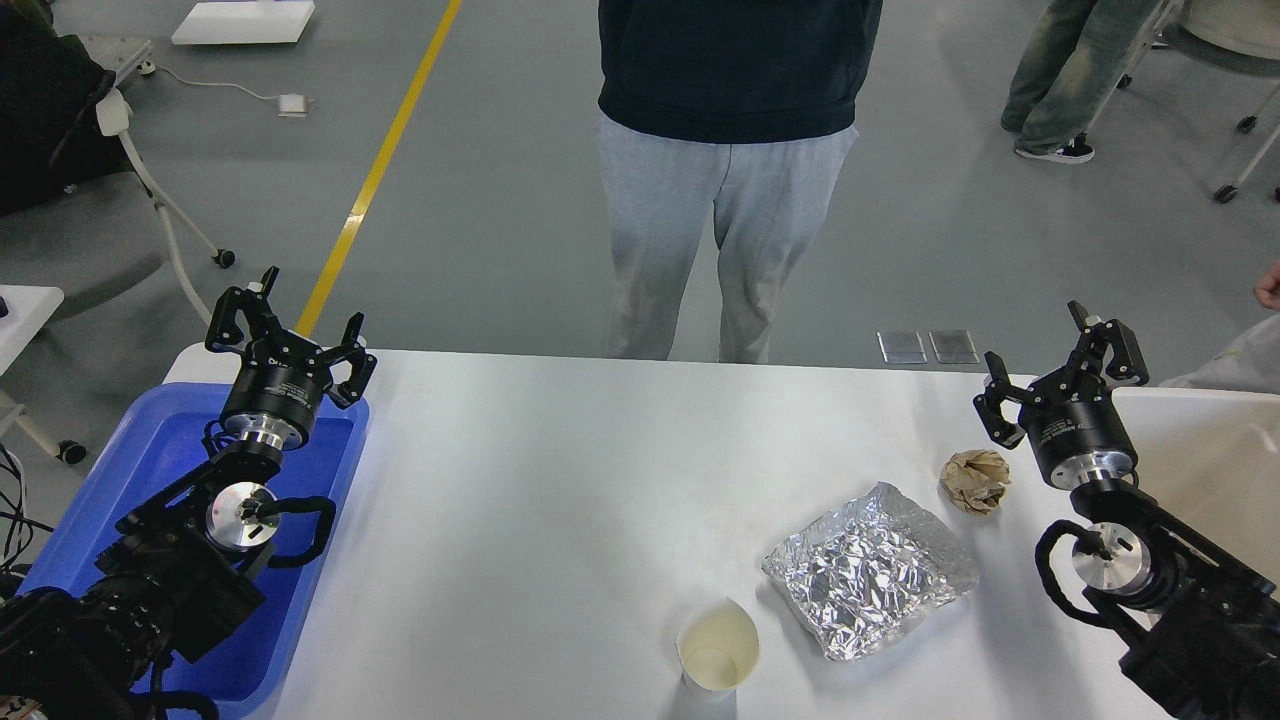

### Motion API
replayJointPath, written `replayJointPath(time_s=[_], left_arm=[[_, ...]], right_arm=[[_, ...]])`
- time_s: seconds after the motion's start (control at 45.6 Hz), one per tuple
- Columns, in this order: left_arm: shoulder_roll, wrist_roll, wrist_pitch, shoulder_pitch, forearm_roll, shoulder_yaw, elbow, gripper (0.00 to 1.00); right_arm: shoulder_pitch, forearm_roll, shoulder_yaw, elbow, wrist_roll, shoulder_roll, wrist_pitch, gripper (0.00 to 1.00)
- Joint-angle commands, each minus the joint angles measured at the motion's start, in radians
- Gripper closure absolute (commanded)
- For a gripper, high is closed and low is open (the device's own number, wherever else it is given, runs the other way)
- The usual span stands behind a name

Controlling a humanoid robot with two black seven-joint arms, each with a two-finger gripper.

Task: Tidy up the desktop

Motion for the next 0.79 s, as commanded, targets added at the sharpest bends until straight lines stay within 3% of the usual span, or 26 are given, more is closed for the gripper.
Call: replayJointPath(time_s=[0.0, 0.767], left_arm=[[0.0, 0.0, 0.0, 0.0, 0.0, 0.0, 0.0, 0.0], [0.0, 0.0, 0.0, 0.0, 0.0, 0.0, 0.0, 0.0]], right_arm=[[-0.001, 0.001, 0.011, -0.003, 0.0, 0.006, -0.002, 0.0], [0.027, 0.0, 0.014, -0.001, 0.0, -0.013, 0.009, 0.0]])
